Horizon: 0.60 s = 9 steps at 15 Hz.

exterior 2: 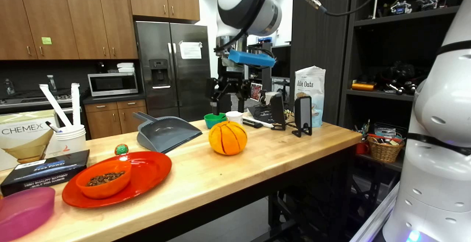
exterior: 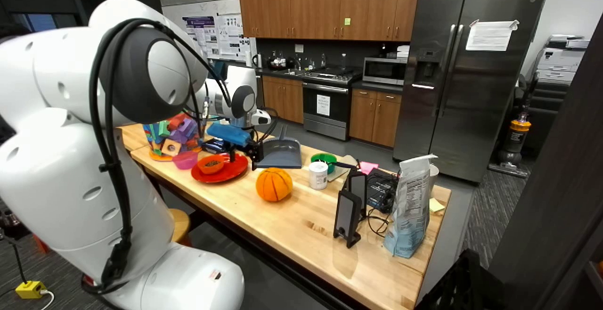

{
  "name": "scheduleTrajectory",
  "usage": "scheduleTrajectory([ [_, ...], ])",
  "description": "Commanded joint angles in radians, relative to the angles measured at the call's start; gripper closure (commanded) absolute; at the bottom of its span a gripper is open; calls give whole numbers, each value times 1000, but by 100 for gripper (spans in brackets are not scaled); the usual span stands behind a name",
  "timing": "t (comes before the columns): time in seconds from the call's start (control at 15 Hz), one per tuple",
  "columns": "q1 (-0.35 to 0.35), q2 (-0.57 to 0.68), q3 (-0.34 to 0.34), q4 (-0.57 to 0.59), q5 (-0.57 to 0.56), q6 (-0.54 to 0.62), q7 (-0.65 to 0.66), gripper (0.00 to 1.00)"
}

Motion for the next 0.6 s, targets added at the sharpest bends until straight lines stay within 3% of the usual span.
scheduleTrajectory([
  [0.0, -11, -4, 10, 1, -45, -16, 53, 0],
  [0.53, -15, 2, 17, 27, -37, -183, 221, 0],
])
